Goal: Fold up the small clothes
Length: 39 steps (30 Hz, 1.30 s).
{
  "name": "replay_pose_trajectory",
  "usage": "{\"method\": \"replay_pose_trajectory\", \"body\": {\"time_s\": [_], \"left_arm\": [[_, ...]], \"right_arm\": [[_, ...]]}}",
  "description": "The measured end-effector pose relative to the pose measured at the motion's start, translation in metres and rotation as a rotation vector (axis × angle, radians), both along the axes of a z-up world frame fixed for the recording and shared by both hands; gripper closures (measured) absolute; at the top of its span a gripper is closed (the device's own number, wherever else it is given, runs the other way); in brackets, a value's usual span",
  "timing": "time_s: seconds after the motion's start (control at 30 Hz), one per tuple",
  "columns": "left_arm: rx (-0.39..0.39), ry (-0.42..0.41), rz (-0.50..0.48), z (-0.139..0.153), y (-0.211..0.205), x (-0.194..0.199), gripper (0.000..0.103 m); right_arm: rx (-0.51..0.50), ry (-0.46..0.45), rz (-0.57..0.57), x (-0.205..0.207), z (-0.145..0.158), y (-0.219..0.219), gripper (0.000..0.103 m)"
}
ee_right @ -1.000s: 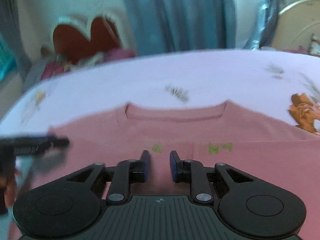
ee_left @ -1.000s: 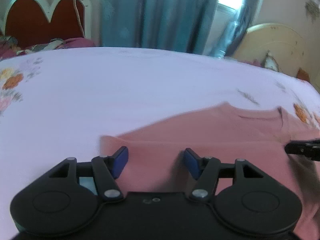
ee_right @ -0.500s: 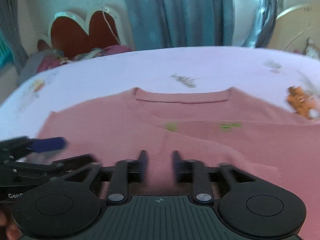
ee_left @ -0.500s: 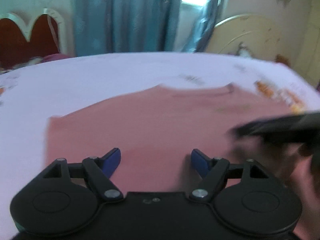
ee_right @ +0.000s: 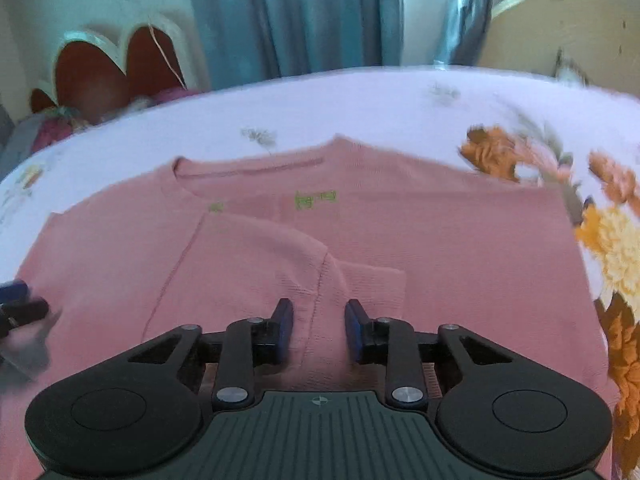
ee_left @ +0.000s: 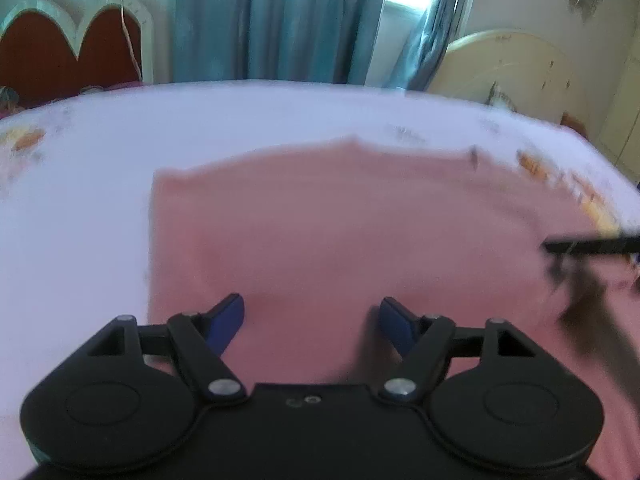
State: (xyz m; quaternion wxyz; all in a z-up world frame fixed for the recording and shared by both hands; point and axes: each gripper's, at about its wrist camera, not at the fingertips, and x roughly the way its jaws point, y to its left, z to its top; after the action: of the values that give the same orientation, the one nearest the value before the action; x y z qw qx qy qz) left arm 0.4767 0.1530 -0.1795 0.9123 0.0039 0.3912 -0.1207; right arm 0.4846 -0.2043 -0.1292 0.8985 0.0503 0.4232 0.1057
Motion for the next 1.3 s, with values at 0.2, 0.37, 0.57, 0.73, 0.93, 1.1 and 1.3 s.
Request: {"method": "replay_pose_trajectory", "body": {"time_s": [0.2,0.37,0.57,0.73,0.93,1.1,1.3], "left_arm": [[-0.070,0.013,0.010,0.002,0.022,-0.020,0.028],[0.001,-0.001,0.016,0.002,0.009,-0.027,0.028],[-0.004,0.020,0.047,0.009,0.004,-0.032,0.028],[0.043,0.018,0.059,0.001,-0.005,-0.035,0.028],[0.089,0.000,0.076,-0.002,-0.014,-0.041,0.027],[0.122,0.001,0.084,-0.002,-0.020,-0.041,0.026],[0.147,0.035,0.117,0.006,-0.026,-0.036,0.024]], "right_arm": [[-0.007,-0.126,0.017,-0.033,0.021,-0.014,0.074],[-0.080,-0.028,0.041,-0.036,-0.012,-0.008,0.074],[-0.033,-0.143,0.099,-0.048,0.028,0.020,0.074],[-0.126,-0.041,0.186,-0.045,-0.009,0.042,0.075],[-0.133,-0.046,0.179,-0.052,-0.008,0.048,0.075],[-0.159,-0.027,0.213,-0.054,-0.006,0.050,0.074],[-0.078,-0.081,0.182,-0.057,0.010,0.028,0.074]]}}
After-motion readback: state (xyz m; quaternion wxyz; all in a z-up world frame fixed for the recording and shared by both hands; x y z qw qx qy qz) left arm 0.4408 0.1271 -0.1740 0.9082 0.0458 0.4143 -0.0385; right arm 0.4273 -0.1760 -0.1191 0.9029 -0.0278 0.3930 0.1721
